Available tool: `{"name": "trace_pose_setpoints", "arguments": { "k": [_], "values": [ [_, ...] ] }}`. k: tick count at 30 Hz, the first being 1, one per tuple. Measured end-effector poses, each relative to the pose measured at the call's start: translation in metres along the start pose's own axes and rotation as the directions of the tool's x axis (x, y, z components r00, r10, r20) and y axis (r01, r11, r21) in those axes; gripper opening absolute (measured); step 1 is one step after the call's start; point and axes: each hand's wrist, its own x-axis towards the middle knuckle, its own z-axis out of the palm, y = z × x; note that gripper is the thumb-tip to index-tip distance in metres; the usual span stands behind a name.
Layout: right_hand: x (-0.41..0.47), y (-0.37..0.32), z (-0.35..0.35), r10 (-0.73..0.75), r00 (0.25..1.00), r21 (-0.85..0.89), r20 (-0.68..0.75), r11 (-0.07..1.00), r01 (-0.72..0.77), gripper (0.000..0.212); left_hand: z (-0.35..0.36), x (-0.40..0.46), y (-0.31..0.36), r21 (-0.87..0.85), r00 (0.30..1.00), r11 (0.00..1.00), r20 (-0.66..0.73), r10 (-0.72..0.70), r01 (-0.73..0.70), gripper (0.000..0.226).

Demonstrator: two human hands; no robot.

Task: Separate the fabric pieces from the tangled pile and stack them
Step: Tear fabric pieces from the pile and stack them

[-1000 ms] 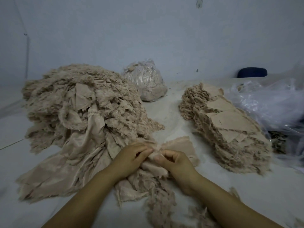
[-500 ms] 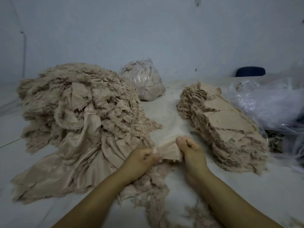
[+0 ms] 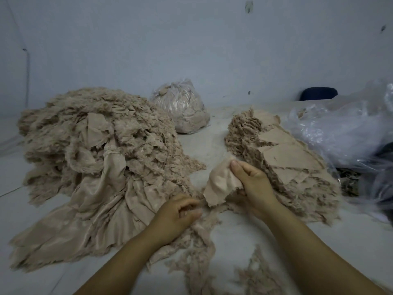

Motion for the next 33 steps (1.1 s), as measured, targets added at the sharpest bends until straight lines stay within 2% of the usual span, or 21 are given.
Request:
{"name": "trace_pose_setpoints", "arguments": {
  "k": [2, 4, 7, 9, 11, 12, 14, 16, 18, 20, 22, 23, 24, 25, 26, 27, 28, 30, 31, 33],
  "values": [
    [0.005, -0.011, 0.001, -0.038, 0.999, -0.039, 0.03, 0.998, 0.039, 0.013, 0.002, 0.001, -0.002, 0.103, 0.997, 0.995, 0.076, 0.006, -0.014, 0.017],
    [0.011, -0.021, 0.001, -0.042, 0.997, -0.054, 0.063, 0.998, 0.046, 0.017, 0.002, 0.002, -0.002, 0.098, 0.997, 0.995, 0.074, -0.006, -0.002, 0.009],
    [0.021, -0.033, 0.001, 0.059, 0.982, -0.084, 0.181, 0.995, -0.044, 0.018, 0.002, 0.001, 0.0, 0.089, 0.998, 0.995, 0.038, -0.046, 0.042, 0.003],
    [0.025, -0.04, -0.001, 0.142, 0.955, -0.2, 0.26, 0.976, -0.091, 0.016, 0.002, 0.001, 0.001, 0.275, 1.0, 0.961, 0.006, 0.001, -0.003, 0.019],
    [0.03, -0.045, -0.004, 0.194, 0.929, -0.343, 0.316, 0.936, -0.079, 0.021, 0.0, 0.004, 0.005, 0.516, 0.991, 0.852, -0.037, 0.131, -0.093, 0.028],
    [0.032, -0.048, -0.005, 0.217, 0.912, -0.388, 0.349, 0.919, -0.07, 0.027, 0.0, 0.007, 0.006, 0.563, 0.984, 0.816, -0.02, 0.177, -0.135, 0.03],
    [0.036, -0.054, -0.009, 0.24, 0.882, -0.42, 0.406, 0.906, -0.053, 0.036, 0.003, 0.011, 0.003, 0.586, 0.977, 0.782, 0.128, 0.168, -0.211, 0.046],
    [0.042, -0.058, -0.011, 0.212, 0.881, -0.495, 0.422, 0.869, 0.028, 0.032, 0.007, 0.011, 0.0, 0.57, 0.963, 0.784, 0.232, 0.134, -0.246, 0.045],
    [0.05, -0.055, -0.01, 0.178, 0.899, -0.651, 0.4, 0.745, 0.143, 0.017, 0.01, 0.008, -0.001, 0.451, 0.965, 0.854, 0.143, 0.218, -0.26, 0.029],
    [0.057, -0.048, -0.006, 0.213, 0.905, -0.789, 0.369, 0.586, 0.185, 0.003, 0.009, 0.004, 0.001, 0.367, 0.968, 0.896, 0.079, 0.238, -0.251, 0.018],
    [0.062, -0.033, -0.003, 0.266, 0.9, -0.898, 0.345, 0.371, 0.235, 0.028, 0.008, 0.0, 0.002, 0.304, 0.971, 0.922, 0.07, 0.23, -0.24, 0.02],
    [0.062, -0.025, -0.001, 0.228, 0.916, -0.925, 0.331, 0.271, 0.267, 0.038, 0.006, -0.001, 0.002, 0.272, 0.973, 0.934, 0.062, 0.223, -0.231, 0.021],
    [0.06, -0.018, 0.0, 0.132, 0.937, -0.932, 0.322, 0.217, 0.29, 0.04, 0.005, -0.002, 0.004, 0.24, 0.976, 0.946, 0.052, 0.212, -0.219, 0.022],
    [0.055, -0.012, 0.003, 0.008, 0.948, -0.925, 0.318, 0.225, 0.308, 0.033, 0.004, -0.002, 0.005, 0.2, 0.979, 0.959, 0.033, 0.199, -0.201, 0.022],
    [0.048, -0.006, 0.004, -0.086, 0.944, -0.903, 0.317, 0.276, 0.328, 0.022, 0.002, -0.002, 0.006, 0.15, 0.983, 0.972, -0.001, 0.183, -0.181, 0.022],
    [0.041, 0.002, 0.004, -0.112, 0.936, -0.876, 0.334, 0.33, 0.352, 0.013, 0.0, -0.001, 0.007, 0.098, 0.985, 0.982, -0.044, 0.168, -0.163, 0.022],
    [0.032, 0.009, 0.004, -0.065, 0.924, -0.855, 0.376, 0.359, 0.374, 0.008, -0.003, 0.0, 0.007, 0.059, 0.985, 0.987, -0.086, 0.153, -0.148, 0.022],
    [0.019, 0.028, -0.001, 0.101, 0.876, -0.849, 0.472, 0.321, 0.421, 0.014, -0.01, 0.003, 0.003, 0.067, 0.989, 0.993, -0.104, 0.107, -0.1, 0.026],
    [0.017, 0.035, -0.006, 0.135, 0.866, -0.858, 0.482, 0.276, 0.434, 0.02, -0.013, 0.003, 0.0, 0.118, 0.995, 0.991, -0.064, 0.073, -0.065, 0.029],
    [0.021, 0.038, -0.015, 0.111, 0.91, -0.902, 0.399, 0.227, 0.367, 0.028, -0.018, 0.003, -0.005, 0.195, 1.0, 0.981, 0.017, 0.003, -0.006, 0.032]
  ]
}}
